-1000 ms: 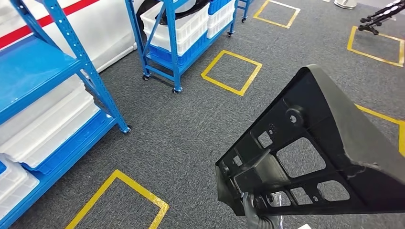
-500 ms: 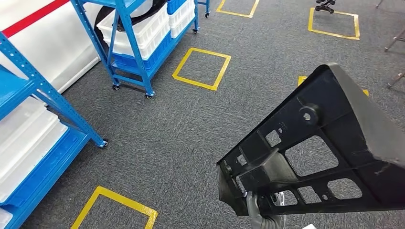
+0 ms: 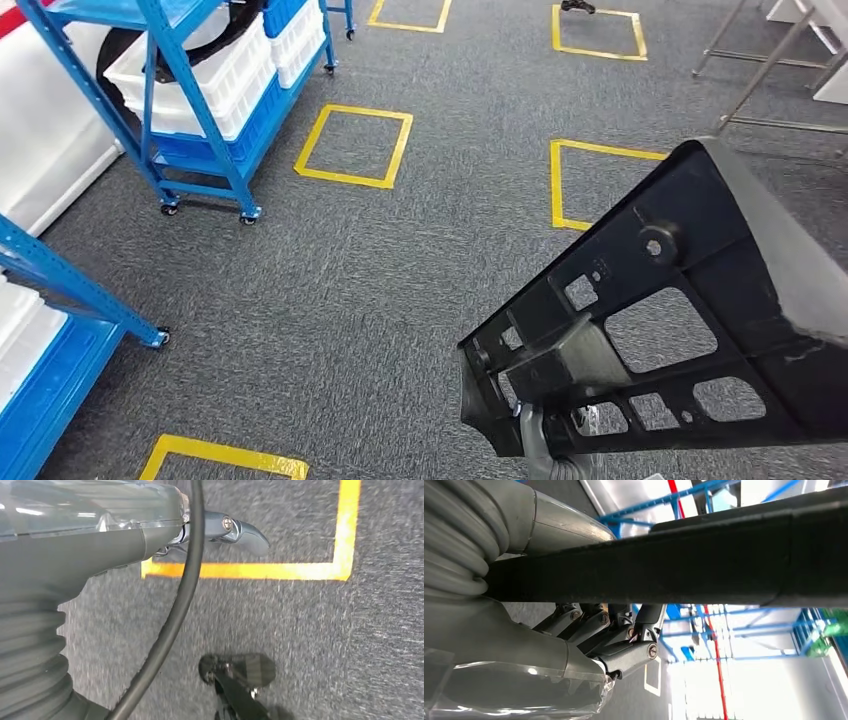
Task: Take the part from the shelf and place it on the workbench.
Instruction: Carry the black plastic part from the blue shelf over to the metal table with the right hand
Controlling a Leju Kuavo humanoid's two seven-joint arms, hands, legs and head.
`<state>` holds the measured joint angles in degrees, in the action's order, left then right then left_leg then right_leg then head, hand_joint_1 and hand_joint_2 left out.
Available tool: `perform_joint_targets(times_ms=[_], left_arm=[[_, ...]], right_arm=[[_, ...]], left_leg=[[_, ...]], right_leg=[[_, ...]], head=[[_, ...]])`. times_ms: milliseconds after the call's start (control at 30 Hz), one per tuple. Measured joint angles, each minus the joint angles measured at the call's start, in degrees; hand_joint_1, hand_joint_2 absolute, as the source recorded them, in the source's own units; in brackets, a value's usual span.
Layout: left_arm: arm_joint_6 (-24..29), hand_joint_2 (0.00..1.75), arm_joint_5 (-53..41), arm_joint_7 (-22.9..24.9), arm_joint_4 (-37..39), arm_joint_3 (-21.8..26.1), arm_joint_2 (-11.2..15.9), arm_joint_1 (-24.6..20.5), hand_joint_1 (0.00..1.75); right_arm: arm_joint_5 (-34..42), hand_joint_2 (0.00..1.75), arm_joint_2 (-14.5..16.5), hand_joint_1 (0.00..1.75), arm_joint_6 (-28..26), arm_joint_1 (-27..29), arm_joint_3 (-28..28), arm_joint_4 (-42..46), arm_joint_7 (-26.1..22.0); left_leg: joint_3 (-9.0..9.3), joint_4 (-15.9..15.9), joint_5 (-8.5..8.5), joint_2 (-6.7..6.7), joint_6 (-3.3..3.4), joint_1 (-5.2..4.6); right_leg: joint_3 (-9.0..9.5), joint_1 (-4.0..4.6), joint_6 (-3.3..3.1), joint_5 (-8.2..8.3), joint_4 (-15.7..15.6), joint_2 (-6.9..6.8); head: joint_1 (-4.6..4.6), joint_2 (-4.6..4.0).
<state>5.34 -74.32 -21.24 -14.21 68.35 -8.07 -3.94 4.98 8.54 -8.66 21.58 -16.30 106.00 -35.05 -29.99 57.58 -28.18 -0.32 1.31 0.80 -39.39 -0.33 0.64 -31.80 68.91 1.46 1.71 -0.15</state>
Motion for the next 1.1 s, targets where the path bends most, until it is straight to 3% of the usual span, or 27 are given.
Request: perform_joint_targets(times_ms=[67, 100, 167, 233, 300, 367, 433, 500, 567, 600, 667, 733, 800, 867, 933, 1000, 1067, 1100], left_arm=[[0.1, 1.75, -0.1, -0.2, 0.0, 0.0, 0.1, 0.1, 0.0], [0.1, 1.75, -0.1, -0.3, 0.0, 0.0, 0.1, 0.1, 0.0], [0.1, 1.75, -0.1, -0.4, 0.0, 0.0, 0.2, -0.1, 0.0], [0.2, 1.75, -0.2, -0.2, 0.0, 0.0, 0.2, -0.2, 0.0], [0.4, 1.75, -0.2, 0.1, 0.0, 0.0, 0.2, -0.3, 0.0], [0.5, 1.75, -0.2, 0.3, 0.0, 0.0, 0.2, -0.4, 0.0], [0.7, 1.75, -0.1, 0.3, 0.0, 0.0, 0.2, -0.5, 0.0], [0.7, 1.75, -0.1, 0.3, 0.0, 0.0, 0.2, -0.3, 0.0], [0.7, 1.75, -0.1, 0.1, 0.0, 0.0, 0.2, 0.0, 0.0], [0.7, 1.75, -0.1, 0.0, 0.0, 0.0, 0.2, 0.1, 0.0], [0.7, 1.75, -0.1, -0.1, 0.0, 0.0, 0.2, 0.2, 0.0], [0.5, 1.75, 0.1, -0.2, 0.0, 0.0, 0.2, 0.1, 0.0], [0.3, 1.75, 0.3, -0.1, 0.0, 0.1, 0.2, 0.2, 0.0], [0.0, 1.75, 0.3, 0.3, 0.0, 0.1, 0.1, 0.1, 0.0], [-0.2, 1.75, 0.0, 0.9, 0.0, 0.0, 0.0, 0.0, 0.0], [-0.2, 1.75, -0.2, 1.4, 0.0, 0.0, 0.0, 0.2, 0.0], [-0.2, 1.75, -0.3, 1.5, 0.0, 0.0, 0.0, 0.4, 0.0], [-0.2, 1.75, -0.3, 1.5, 0.0, 0.0, 0.0, 0.4, 0.0]], right_arm=[[0.0, 1.75, 0.0, 1.75, 0.0, 0.2, 0.1, -0.1, 0.0], [0.0, 1.75, 0.0, 1.75, 0.0, 0.3, 0.3, -0.1, 0.0], [0.1, 1.75, 0.0, 1.75, 0.1, 0.6, 0.5, -0.2, 0.1], [0.1, 1.75, 0.2, 1.75, 0.3, 0.8, 0.8, -0.2, 0.0], [0.0, 1.75, 0.4, 1.75, 0.5, 0.9, 1.2, -0.3, 0.0], [-0.5, 1.75, 0.8, 1.75, 0.8, 1.3, 1.5, -0.3, -0.1], [-1.2, 1.75, 1.2, 1.75, 1.1, 1.7, 1.8, -0.3, 0.0], [-1.8, 1.75, 1.6, 1.75, 1.2, 2.0, 2.1, -0.4, -0.1], [-2.3, 1.75, 1.8, 1.75, 1.2, 2.4, 2.4, -0.5, -0.1], [-2.5, 1.75, 1.8, 1.75, 1.2, 2.7, 2.5, -0.5, -0.1], [-3.0, 1.75, 1.9, 1.75, 1.2, 3.2, 2.8, -0.5, -0.1], [-3.5, 1.75, 2.1, 1.75, 1.3, 3.5, 3.0, -0.5, -0.1], [-3.9, 1.75, 2.2, 1.75, 1.4, 3.9, 3.2, -0.5, -0.1], [-4.6, 1.75, 2.3, 1.75, 1.2, 4.4, 3.4, -0.5, 0.0], [-5.5, 1.75, 2.3, 1.75, 1.0, 4.8, 3.7, -0.5, 0.1], [-6.1, 1.75, 2.3, 1.75, 1.0, 5.0, 3.8, -0.5, 0.2], [-6.2, 1.75, 2.3, 1.75, 1.0, 5.0, 3.8, -0.5, 0.2], [-6.2, 1.75, 2.3, 1.75, 1.0, 5.1, 3.9, -0.5, 0.2]], left_leg=[[-0.03, 0.0, -0.13, 1.8, 0.06, -0.2], [0.01, 0.0, -0.21, 2.61, 0.04, -0.24], [0.33, 0.0, -0.5, 4.02, -0.19, -0.25], [0.75, 0.1, -0.88, 5.15, -0.68, -0.45], [1.08, 0.0, -1.17, 6.15, -1.26, -0.61], [1.51, 0.0, -1.52, 6.72, -1.9, -0.49], [0.91, 2.1, -3.29, 4.64, -2.44, -0.31], [-2.08, 8.7, -6.79, 1.72, -2.65, -0.16], [-5.52, 15.4, -8.9, 0.84, -2.75, -0.13], [-6.21, 16.2, -8.31, 0.73, -2.74, -0.13], [-4.63, 11.3, -4.19, 0.05, -2.58, -0.09], [-1.9, 4.3, -1.09, -2.71, -2.3, 0.09], [-0.81, 1.4, -0.72, -4.45, -1.99, 0.07], [-0.6, 0.9, -0.46, -3.38, -1.44, 0.02], [-0.37, 0.2, 0.0, -1.93, -0.6, 0.2], [-0.3, -0.1, 0.18, -0.24, -0.07, 0.2], [-0.35, -0.1, 0.08, 1.58, 0.04, 0.11], [-0.32, -0.1, -0.01, 2.43, 0.01, 0.11]], right_leg=[[-2.57, -0.32, 0.36, -1.78, 5.4, -0.94], [-2.53, -0.43, 0.46, -1.22, 5.4, -1.17], [1.06, -0.45, 0.34, 2.19, -0.8, -2.36], [4.99, 0.09, -0.26, 4.28, -7.8, -4.62], [5.87, 0.68, -0.95, 4.24, -9.8, -5.22], [5.93, 0.62, -1.61, 4.47, -10.2, -3.91], [6.31, 0.28, -2.38, 4.8, -10.9, -2.73], [6.48, 0.19, -2.89, 4.95, -11.2, -1.52], [6.48, 0.32, -3.04, 4.93, -11.1, 0.02], [6.49, 0.36, -3.04, 4.9, -10.9, 0.89], [6.51, 0.33, -2.91, 4.74, -10.5, 2.6], [6.25, 0.29, -2.54, 4.51, -9.9, 4.13], [5.72, 0.16, -1.9, 4.57, -9.6, 5.49], [5.32, 0.02, -1.18, 4.81, -9.7, 6.42], [4.43, 0.19, -0.71, 3.65, -8.0, 3.88], [1.55, 0.17, -0.32, 0.22, -2.1, 0.2], [-1.85, -0.25, 0.14, -2.51, 4.7, -0.8], [-2.4, -0.48, 0.35, -2.42, 5.9, -0.98]], head=[[0.01, 0.0], [0.0, 0.0], [-0.01, 0.0], [0.0, 0.0], [0.01, 0.0], [0.02, 0.0], [0.02, 0.0], [0.02, 0.0], [0.02, 0.0], [0.02, 0.0], [0.02, 0.0], [0.01, 0.0], [0.01, 0.0], [0.01, 0.0], [0.01, 0.0], [0.01, 0.0], [0.01, 0.0], [0.01, 0.0]])
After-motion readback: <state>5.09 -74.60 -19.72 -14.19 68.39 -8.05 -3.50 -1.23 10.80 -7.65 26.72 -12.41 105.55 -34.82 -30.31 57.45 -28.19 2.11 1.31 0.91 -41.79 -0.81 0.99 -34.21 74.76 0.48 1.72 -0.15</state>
